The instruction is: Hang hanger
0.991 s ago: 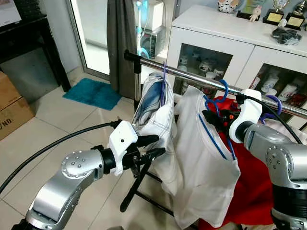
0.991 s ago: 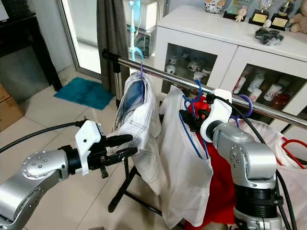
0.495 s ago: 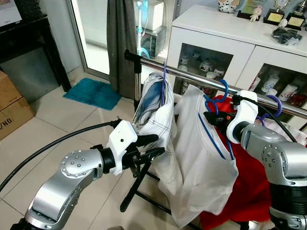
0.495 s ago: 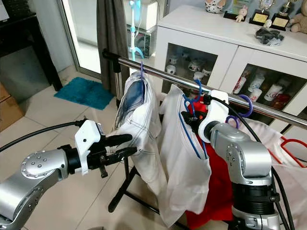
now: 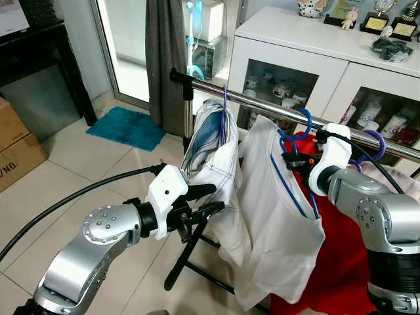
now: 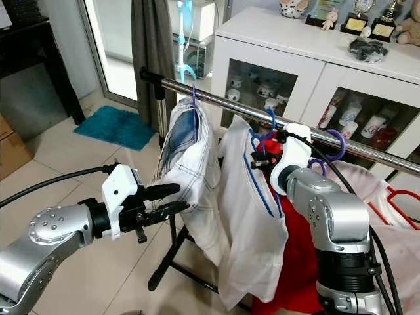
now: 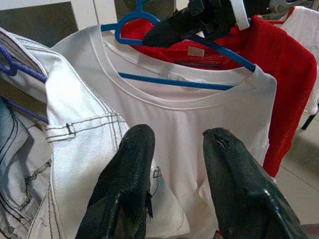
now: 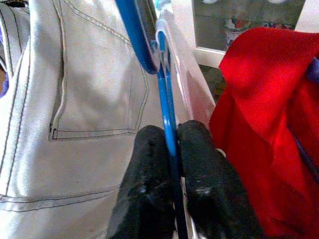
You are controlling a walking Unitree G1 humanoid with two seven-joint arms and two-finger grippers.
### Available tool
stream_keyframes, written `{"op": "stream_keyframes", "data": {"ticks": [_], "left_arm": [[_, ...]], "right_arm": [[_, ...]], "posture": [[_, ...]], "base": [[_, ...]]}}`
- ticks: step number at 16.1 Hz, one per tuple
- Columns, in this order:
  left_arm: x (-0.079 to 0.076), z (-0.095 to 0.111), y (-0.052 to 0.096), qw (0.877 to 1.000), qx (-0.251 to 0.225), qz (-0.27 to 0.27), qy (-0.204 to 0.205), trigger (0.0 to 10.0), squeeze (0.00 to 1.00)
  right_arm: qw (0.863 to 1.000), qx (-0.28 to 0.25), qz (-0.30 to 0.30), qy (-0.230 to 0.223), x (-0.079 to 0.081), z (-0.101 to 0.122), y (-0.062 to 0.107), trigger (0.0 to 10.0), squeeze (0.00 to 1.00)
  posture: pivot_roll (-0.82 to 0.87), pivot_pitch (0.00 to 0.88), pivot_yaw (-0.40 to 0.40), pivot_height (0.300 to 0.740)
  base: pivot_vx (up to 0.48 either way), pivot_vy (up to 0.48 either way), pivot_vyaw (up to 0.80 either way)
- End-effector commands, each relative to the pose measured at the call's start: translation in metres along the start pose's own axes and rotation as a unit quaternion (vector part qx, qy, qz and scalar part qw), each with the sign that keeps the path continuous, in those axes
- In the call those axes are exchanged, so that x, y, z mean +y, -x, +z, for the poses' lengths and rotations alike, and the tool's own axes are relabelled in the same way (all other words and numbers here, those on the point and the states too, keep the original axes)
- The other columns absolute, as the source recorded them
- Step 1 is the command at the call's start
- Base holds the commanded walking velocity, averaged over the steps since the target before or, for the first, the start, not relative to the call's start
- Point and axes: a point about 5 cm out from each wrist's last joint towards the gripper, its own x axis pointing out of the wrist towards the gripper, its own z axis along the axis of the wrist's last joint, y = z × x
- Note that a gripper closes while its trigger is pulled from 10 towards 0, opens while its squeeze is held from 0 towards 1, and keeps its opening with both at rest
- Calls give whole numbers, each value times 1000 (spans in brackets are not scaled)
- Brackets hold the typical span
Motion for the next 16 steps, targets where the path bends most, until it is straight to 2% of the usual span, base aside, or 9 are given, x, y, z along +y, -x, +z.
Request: {"op": "stream_keyframes", "data": {"ticks": [1,6,9,10,11,14,15,16], "left_arm": [[-2,5,-1,1000,-1,-5,-11,10000,0],[-2,5,-2,1000,-3,-3,-11,10000,0],[4,3,-4,999,2,34,-25,10000,0],[8,-1,-4,998,12,58,-25,10000,0],[18,-5,-5,993,15,119,-21,10000,0],[22,-6,-7,986,2,167,-22,10000,0],[21,-8,-8,984,6,176,-27,10000,0],[18,-11,-10,982,0,189,-11,10000,0]], "right_arm": [[1000,-3,3,2,1,2,-1,0,0],[1000,-3,4,-2,1,2,0,0,0],[1000,-24,2,1,1,5,3,0,0],[999,-38,4,6,1,7,5,0,0],[997,-75,9,10,2,13,13,0,0],[995,-96,7,-1,3,16,25,0,0],[995,-96,8,0,5,13,28,0,0],[996,-94,12,-1,12,5,35,0,0]], "posture": [[46,0,-56,740],[44,0,-54,740],[41,0,-50,740],[40,0,-48,740],[36,0,-44,740],[31,0,-48,740],[26,0,-51,740],[17,0,-52,740]], "base": [[0,0,0],[0,0,0],[0,0,0],[0,0,0],[0,0,0],[0,0,0],[0,0,0],[0,0,0]]}}
